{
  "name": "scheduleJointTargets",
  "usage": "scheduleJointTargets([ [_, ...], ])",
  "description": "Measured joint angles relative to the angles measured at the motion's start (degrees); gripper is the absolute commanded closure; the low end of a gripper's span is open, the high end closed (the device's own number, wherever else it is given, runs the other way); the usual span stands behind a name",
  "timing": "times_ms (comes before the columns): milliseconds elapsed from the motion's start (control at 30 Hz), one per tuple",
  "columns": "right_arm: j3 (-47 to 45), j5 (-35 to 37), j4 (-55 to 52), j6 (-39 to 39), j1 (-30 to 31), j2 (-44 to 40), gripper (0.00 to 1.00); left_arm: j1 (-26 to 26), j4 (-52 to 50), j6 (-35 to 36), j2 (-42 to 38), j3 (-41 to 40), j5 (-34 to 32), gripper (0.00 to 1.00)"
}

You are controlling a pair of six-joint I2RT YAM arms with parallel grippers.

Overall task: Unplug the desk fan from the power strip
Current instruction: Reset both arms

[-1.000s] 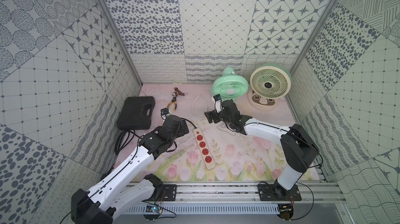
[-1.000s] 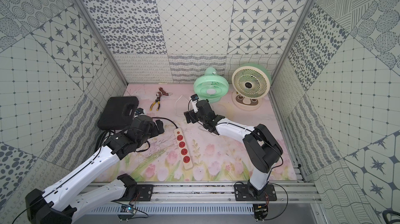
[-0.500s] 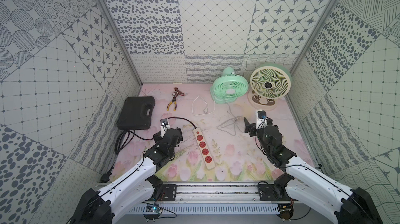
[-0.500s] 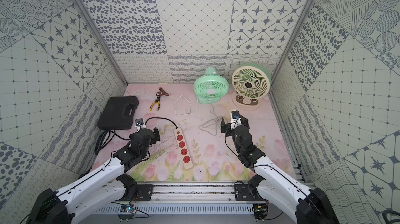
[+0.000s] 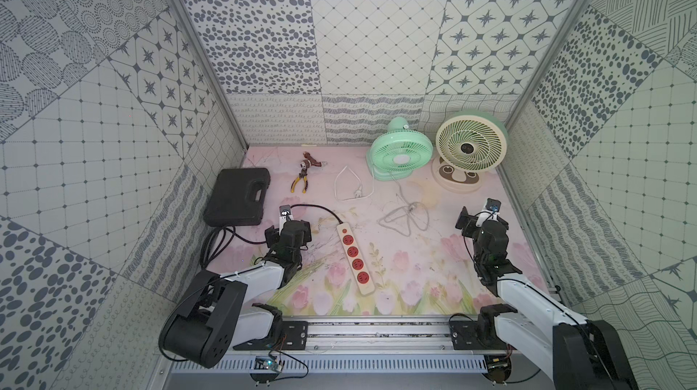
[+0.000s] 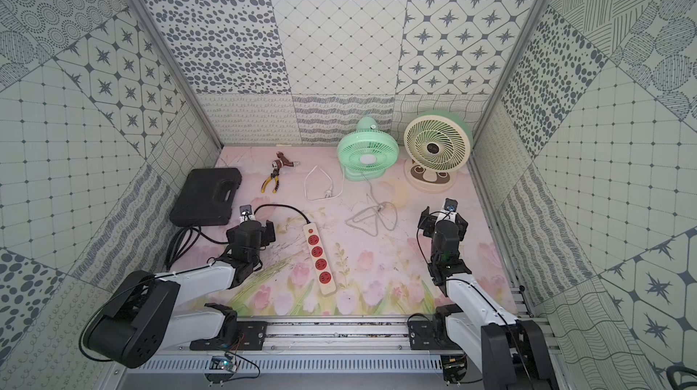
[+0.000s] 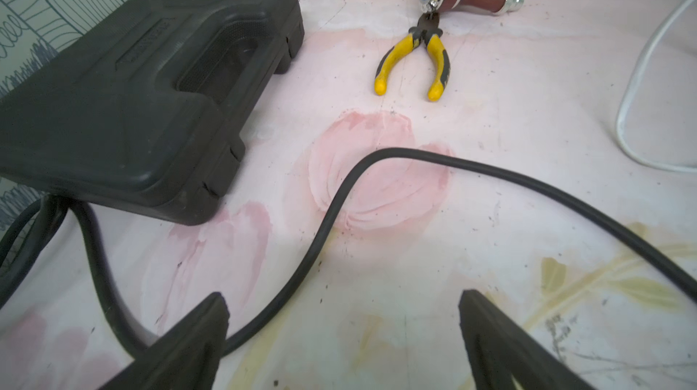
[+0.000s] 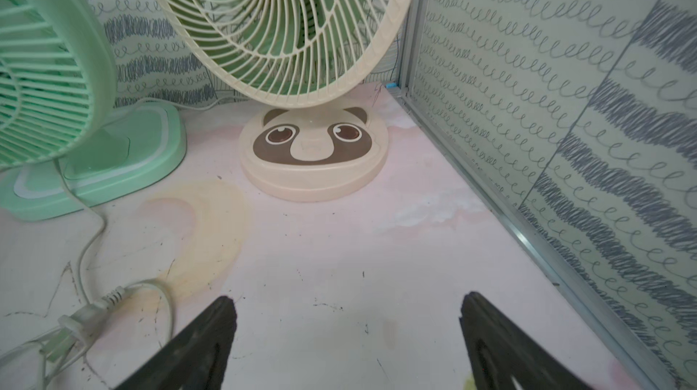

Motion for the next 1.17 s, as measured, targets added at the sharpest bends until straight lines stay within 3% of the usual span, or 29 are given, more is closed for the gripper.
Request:
scheduleJointTargets([
  [167, 2.99, -2.34, 6.38, -0.68, -0.72, 14.29, 0.03, 4.24, 7.39, 1.62, 2.69, -0.15, 5.25, 0.01],
  [433, 4.79, -7.06, 20.72, -1.81, -2.29, 29.03, 0.03, 11.63, 17.25, 1.75, 11.26, -0.17, 15.65, 0.01],
  [767, 7.85, -7.8, 20.37, -2.36, -2.43, 29.22, 0.03, 13.42, 17.07, 3.5, 14.67, 5.97, 28.98, 0.01],
  [1167, 7.87, -7.85, 20.33, -2.62, -2.01, 29.22, 0.03, 13.42, 15.08, 5.22, 14.82, 7.21, 35.54, 0.01],
])
